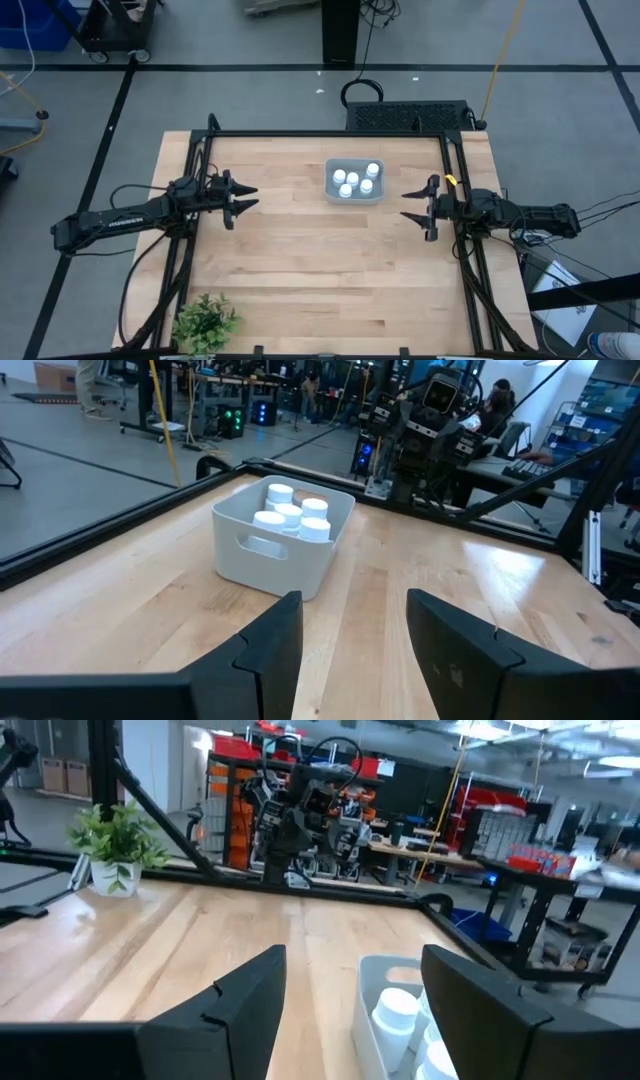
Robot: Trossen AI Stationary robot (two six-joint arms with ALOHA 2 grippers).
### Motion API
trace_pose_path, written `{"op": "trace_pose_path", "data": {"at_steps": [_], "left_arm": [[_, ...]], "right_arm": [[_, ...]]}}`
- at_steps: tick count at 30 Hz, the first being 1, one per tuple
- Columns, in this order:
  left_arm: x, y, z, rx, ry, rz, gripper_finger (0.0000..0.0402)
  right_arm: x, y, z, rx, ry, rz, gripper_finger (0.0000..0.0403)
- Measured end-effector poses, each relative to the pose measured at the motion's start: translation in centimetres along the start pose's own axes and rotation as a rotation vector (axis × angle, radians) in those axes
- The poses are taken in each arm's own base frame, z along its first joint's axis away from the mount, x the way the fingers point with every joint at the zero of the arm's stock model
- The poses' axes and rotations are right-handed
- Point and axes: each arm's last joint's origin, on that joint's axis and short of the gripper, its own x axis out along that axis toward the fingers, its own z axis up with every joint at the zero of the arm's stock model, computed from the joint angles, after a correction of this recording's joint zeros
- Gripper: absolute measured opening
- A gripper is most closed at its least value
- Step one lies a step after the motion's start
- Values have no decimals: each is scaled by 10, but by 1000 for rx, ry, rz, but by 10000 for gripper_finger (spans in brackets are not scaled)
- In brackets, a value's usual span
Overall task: Pick and place pill bottles into a basket
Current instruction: Return to Home Position
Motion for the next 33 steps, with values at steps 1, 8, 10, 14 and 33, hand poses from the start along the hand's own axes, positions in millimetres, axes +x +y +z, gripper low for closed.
{"op": "trace_pose_path", "data": {"at_steps": [1, 8, 10, 14, 33], "left_arm": [[0, 0, 0, 0, 0, 0, 186], [0, 0, 0, 0, 0, 0, 186], [0, 0, 0, 0, 0, 0, 186], [0, 0, 0, 0, 0, 0, 187], [0, 0, 0, 0, 0, 0, 186]], "right_arm": [[0, 0, 0, 16, -2, 0, 226], [0, 0, 1, 208, -7, -1, 226], [0, 0, 1, 220, -7, -1, 226], [0, 0, 1, 220, -8, -1, 226], [0, 0, 1, 223, -10, -1, 226]]}}
